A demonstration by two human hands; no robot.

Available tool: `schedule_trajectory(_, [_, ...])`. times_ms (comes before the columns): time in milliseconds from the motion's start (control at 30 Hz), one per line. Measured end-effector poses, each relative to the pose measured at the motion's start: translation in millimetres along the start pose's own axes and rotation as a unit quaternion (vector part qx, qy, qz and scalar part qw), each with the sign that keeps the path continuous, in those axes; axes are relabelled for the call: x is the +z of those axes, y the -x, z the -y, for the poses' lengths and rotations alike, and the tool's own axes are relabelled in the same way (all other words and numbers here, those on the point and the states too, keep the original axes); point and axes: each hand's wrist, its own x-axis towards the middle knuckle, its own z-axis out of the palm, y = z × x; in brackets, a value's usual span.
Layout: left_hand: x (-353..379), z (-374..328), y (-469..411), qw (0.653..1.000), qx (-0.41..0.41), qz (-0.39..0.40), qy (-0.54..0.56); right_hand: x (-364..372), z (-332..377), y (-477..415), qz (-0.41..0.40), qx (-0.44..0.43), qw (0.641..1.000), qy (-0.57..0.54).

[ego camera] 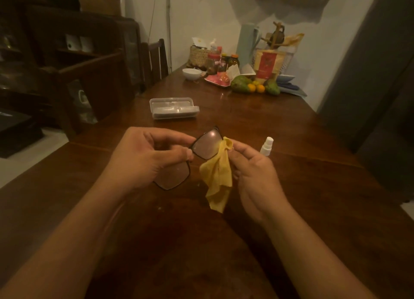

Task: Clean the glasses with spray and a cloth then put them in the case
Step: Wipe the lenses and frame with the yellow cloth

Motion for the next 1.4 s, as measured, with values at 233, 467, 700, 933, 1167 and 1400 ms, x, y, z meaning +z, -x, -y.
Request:
schedule_trajectory(233, [3.8,-0.4,0.1,0.998,0.035,0.046,0.007,-2.8,3.7,1.1,0.128,0.084,0.958,-0.242])
schedule_trajectory(467, [2.0,4.2,-2.4,0.997,0.060,0.041,0.013,-7.5,-1.9,-0.3,0.180,-0.004,0.984,-0.009])
schedule_trajectory(700, [3.1,0.5,0.2,0.996,0.063,0.053,0.022,-7.6,-3.7,0.6,0.180,0.007,0.983,0.039])
schedule_trajectory(933, [2.2,0.5,1.0,0.995,0.073,0.055,0.028,-6.0,-5.5,0.4,0.189,0.001,0.981,0.041])
schedule_trajectory(1167, [4.6,-1.2,1.9,0.995,0.078,0.053,0.039,-6.5,-7.4,0.6,0.193,0.013,0.981,0.004])
schedule_trajectory(1400, [4.2,0.6,1.9,0.996,0.060,0.045,0.050,-4.3,-5.2,3.1,0.184,-0.007,0.981,0.054])
